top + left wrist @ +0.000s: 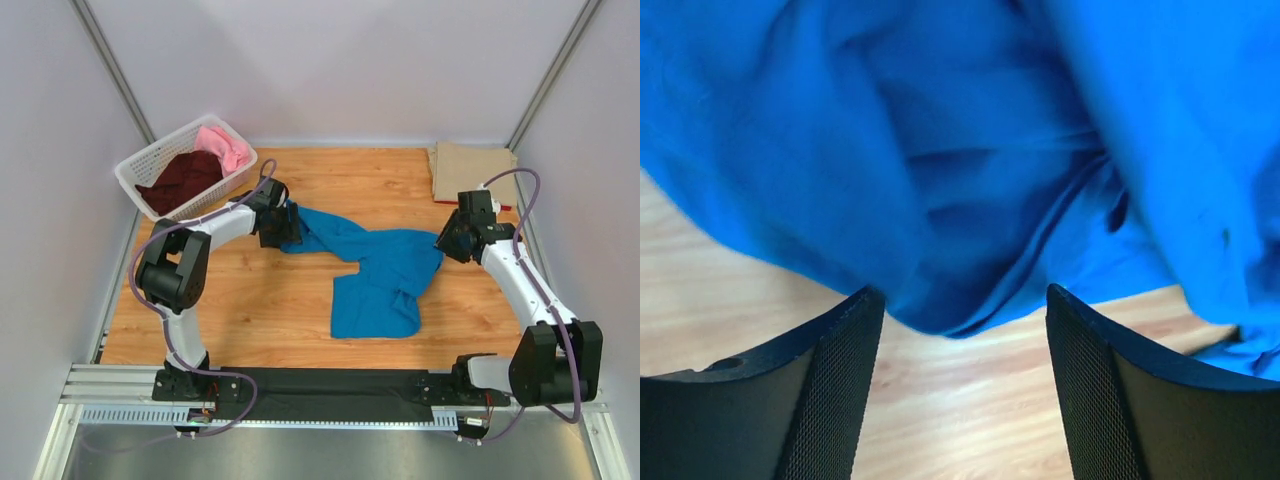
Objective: Fold and stack the t-shirts
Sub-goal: Flatten the tshirt out
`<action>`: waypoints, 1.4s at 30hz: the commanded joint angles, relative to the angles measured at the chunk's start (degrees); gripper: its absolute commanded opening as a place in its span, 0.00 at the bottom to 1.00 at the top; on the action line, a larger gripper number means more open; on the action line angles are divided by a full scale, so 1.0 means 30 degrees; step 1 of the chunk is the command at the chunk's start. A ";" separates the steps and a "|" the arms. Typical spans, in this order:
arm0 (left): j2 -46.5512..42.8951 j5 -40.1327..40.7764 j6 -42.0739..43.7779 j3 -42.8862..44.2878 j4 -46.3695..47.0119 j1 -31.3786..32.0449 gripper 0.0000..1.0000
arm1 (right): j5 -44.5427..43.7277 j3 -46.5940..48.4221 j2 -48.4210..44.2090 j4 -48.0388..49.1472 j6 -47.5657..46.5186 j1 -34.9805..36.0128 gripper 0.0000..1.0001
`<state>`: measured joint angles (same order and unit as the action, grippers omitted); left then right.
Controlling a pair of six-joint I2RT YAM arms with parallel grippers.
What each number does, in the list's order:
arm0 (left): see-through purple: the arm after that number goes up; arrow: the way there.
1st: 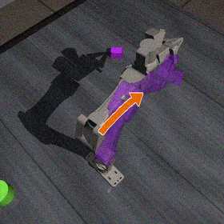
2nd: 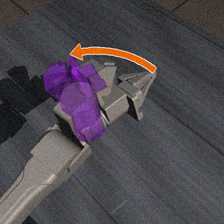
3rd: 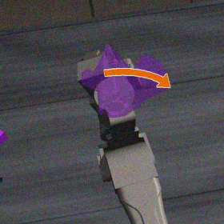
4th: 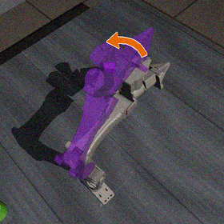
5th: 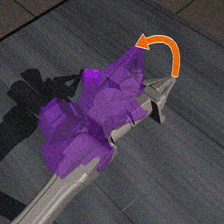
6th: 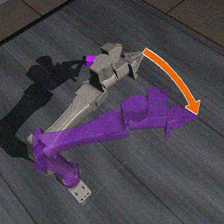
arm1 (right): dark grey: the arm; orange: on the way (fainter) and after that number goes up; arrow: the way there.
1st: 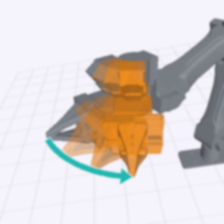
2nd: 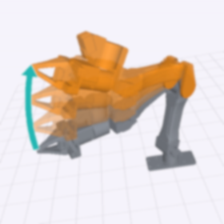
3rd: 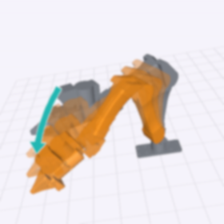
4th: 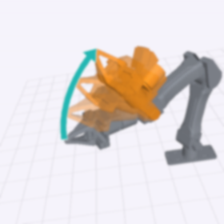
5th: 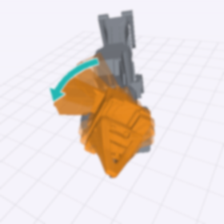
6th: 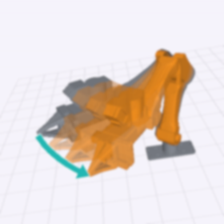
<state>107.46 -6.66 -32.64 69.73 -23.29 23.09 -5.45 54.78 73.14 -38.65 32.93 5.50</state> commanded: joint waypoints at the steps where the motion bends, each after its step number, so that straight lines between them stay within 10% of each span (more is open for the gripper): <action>1: 0.1150 0.0899 0.0422 0.0865 -0.0791 0.0330 0.72 | 0.0029 0.0341 -0.0211 -0.0882 0.0478 -0.0104 0.41; 4: 0.1621 0.1105 0.0451 0.0896 -0.0647 0.0330 0.68 | 0.1227 -0.0152 -0.0823 -0.1441 0.1354 -0.0104 0.44; 8: 0.1301 0.0929 0.0393 0.0516 -0.0352 0.0330 0.21 | 0.3777 -0.2022 -0.1821 -0.1033 0.2762 0.0101 0.45; 13: -0.0366 0.1193 0.0217 -0.1006 -0.0265 0.0359 0.00 | 0.3167 -0.3816 -0.2408 -0.0797 0.4198 0.0277 0.45; 33: -0.2685 0.0315 0.0217 -0.3088 0.0234 0.0564 0.00 | 0.2930 -0.6922 -0.3464 0.2247 0.8886 0.0277 0.46; 36: -0.2831 0.0168 0.0100 -0.3147 0.0292 0.0623 0.00 | 0.3019 -0.7246 -0.3113 0.3302 0.9034 0.0219 0.35; 38: -0.3036 0.0196 0.0042 -0.3235 0.0118 0.0623 0.00 | 0.2729 -0.6840 -0.2908 0.3626 0.8482 0.0219 0.03; 42: -0.3971 0.2185 0.0129 -0.2446 -0.2426 0.0594 0.00 | -0.0139 -0.3919 -0.3695 0.1055 0.6402 -0.0307 0.00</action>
<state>99.96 -4.14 -32.25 60.34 -24.45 24.73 1.41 35.07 64.31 -33.98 56.58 5.76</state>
